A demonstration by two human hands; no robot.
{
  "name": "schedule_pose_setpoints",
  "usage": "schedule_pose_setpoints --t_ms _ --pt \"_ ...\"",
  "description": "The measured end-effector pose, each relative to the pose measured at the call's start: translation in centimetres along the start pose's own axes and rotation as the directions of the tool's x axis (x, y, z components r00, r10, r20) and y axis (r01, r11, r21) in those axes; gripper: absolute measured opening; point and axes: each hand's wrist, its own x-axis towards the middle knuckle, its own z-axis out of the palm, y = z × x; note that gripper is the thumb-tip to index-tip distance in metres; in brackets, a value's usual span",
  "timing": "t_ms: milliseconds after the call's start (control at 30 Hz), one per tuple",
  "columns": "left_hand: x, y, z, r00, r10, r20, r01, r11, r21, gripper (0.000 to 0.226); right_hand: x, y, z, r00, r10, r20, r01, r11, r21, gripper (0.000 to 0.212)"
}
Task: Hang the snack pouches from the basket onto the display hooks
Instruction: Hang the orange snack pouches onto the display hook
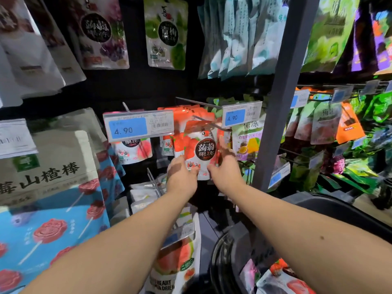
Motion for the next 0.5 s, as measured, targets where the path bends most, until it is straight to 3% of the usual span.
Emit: schedule_pose_setpoints --t_ms 167,267,367,500 --pt "2.5 -0.7 0.7 0.988 -0.021 -0.152 0.04 0.992 0.123 0.036 2.8 0.6 2.1 0.999 0.029 0.03 -0.032 0.993 0.11 0.069" --pt "3.2 -1.1 1.2 0.972 -0.062 -0.228 0.065 0.998 0.005 0.057 3.6 0.9 2.9 0.989 0.139 0.047 -0.136 0.989 -0.053 0.067" --pt "4.0 -1.5 1.2 0.976 -0.106 -0.192 0.088 0.991 -0.104 0.073 3.6 0.8 2.8 0.964 0.244 0.104 -0.234 0.967 -0.104 0.08" --pt "5.7 -2.0 0.7 0.98 -0.151 -0.129 0.127 0.975 -0.18 0.056 4.9 1.6 3.2 0.933 0.295 0.205 -0.31 0.949 0.048 0.109"
